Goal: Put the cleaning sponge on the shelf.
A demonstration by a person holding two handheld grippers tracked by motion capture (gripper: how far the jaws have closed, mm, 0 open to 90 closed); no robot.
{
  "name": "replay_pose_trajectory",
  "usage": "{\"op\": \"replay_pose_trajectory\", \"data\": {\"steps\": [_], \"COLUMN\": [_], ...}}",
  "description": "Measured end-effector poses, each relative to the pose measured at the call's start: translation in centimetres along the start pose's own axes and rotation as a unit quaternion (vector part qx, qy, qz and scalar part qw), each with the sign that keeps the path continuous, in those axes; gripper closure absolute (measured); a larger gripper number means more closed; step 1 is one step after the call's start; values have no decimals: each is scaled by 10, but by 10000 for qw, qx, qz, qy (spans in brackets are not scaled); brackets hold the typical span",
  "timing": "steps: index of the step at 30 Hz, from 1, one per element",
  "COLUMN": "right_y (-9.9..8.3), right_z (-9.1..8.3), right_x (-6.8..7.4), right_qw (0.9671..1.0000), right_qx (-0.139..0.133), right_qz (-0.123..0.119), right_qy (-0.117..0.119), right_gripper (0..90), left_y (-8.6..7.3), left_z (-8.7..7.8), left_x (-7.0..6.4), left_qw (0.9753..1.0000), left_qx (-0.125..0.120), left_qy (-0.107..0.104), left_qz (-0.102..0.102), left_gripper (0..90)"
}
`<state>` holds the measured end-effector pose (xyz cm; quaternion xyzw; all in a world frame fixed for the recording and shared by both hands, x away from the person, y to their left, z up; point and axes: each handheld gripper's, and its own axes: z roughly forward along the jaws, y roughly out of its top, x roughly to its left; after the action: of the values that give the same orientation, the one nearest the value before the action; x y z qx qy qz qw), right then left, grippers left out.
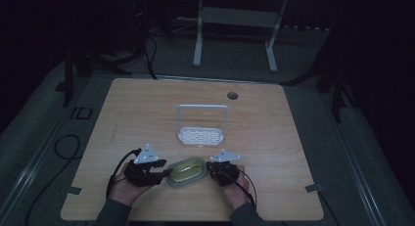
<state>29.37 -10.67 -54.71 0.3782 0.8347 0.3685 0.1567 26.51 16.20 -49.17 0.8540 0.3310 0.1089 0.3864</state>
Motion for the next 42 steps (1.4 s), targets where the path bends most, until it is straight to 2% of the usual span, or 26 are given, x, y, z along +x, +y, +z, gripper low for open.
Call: {"op": "replay_pose_trajectory", "data": {"steps": [1,4,6,8,14,24,25,30,31,33,36,39,42], "right_y": [0,0,0,0,-4,-20,-25,-31,-37,-39,-40,-45,-47], "right_z": [1,1,1,-1,-11,-26,-29,-32,-35,-37,-37,-40,-40], "right_x": [3,6,6,5,-2,-19,-23,-30,-35,-38,-40,-50,-54], "right_qw": [10000,9998,9998,9997,9998,9998,9997,9995,9991,9988,9986,9973,9969], "right_qx": [-10,3,5,-6,-64,-90,-96,-98,-109,-120,-131,-174,-181], "right_qz": [-23,-127,-159,-180,-198,-131,-105,-4,140,158,153,326,367], "right_qy": [65,134,152,156,60,-134,-206,-300,-385,-448,-496,-634,-675], "right_gripper": [900,900,900,900,884,834,808,776,753,740,731,697,686], "left_y": [11,20,20,31,45,56,58,61,64,65,66,69,71], "left_z": [4,7,7,10,14,17,19,22,24,24,24,25,26], "left_x": [-1,0,0,1,3,7,7,7,6,6,6,6,6], "left_qw": [9997,9988,9988,9974,9941,9914,9899,9881,9865,9853,9852,9839,9818], "left_qx": [173,371,371,555,806,1024,1115,1220,1302,1362,1370,1440,1529], "left_qy": [-24,-26,-26,-75,-215,-355,-376,-407,-418,-425,-422,-440,-457], "left_qz": [158,304,304,460,700,740,785,847,903,937,942,966,1033], "left_gripper": [579,578,578,577,577,576,573,562,559,556,547,544,544]}}
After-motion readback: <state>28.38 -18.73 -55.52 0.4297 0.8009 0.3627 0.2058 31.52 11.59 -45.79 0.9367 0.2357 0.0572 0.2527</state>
